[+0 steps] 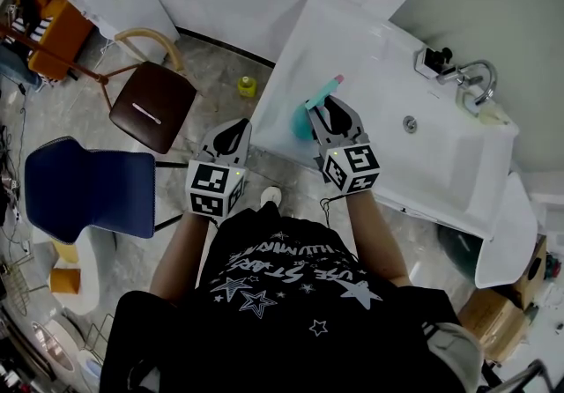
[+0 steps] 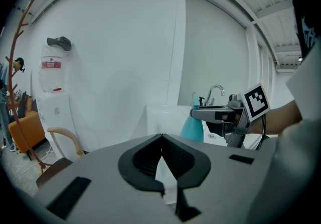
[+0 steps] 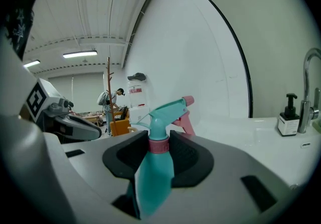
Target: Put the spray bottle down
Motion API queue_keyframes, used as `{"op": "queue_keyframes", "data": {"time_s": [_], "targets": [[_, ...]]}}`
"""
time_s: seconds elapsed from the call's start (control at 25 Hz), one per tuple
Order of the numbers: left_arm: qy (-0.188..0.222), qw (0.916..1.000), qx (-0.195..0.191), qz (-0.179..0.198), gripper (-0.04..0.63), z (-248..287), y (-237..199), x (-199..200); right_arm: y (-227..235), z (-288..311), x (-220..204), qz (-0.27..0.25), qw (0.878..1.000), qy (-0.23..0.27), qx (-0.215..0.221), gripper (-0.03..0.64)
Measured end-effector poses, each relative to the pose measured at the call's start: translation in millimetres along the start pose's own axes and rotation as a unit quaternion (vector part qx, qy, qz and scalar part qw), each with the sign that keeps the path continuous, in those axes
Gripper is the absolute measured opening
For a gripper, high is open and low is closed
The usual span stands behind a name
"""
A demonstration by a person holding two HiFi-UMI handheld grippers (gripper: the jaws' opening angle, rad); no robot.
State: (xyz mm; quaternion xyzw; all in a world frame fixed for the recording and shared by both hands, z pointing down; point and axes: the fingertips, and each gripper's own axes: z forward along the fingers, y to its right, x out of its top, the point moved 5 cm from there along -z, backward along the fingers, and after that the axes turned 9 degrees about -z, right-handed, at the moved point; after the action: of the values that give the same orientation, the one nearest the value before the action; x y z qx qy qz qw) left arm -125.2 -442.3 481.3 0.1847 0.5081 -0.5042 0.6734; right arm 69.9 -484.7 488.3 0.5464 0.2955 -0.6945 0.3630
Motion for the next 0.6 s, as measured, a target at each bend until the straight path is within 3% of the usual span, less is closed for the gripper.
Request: {"op": "queue_keyframes", "data": {"time_s": [0.44,0.6], "targets": [[-0.001,1.0000,-0.004,0.004,0.017,1,7,1,-4,-7,-3,-0.017,1.000,-0.003,-0.004,0.152],[0.000,1.0000,-0.003,0.008,0.015,-2,13,0,-9,-13,-5,-0.031,0.999,-0.014,0.002,0.215]]}}
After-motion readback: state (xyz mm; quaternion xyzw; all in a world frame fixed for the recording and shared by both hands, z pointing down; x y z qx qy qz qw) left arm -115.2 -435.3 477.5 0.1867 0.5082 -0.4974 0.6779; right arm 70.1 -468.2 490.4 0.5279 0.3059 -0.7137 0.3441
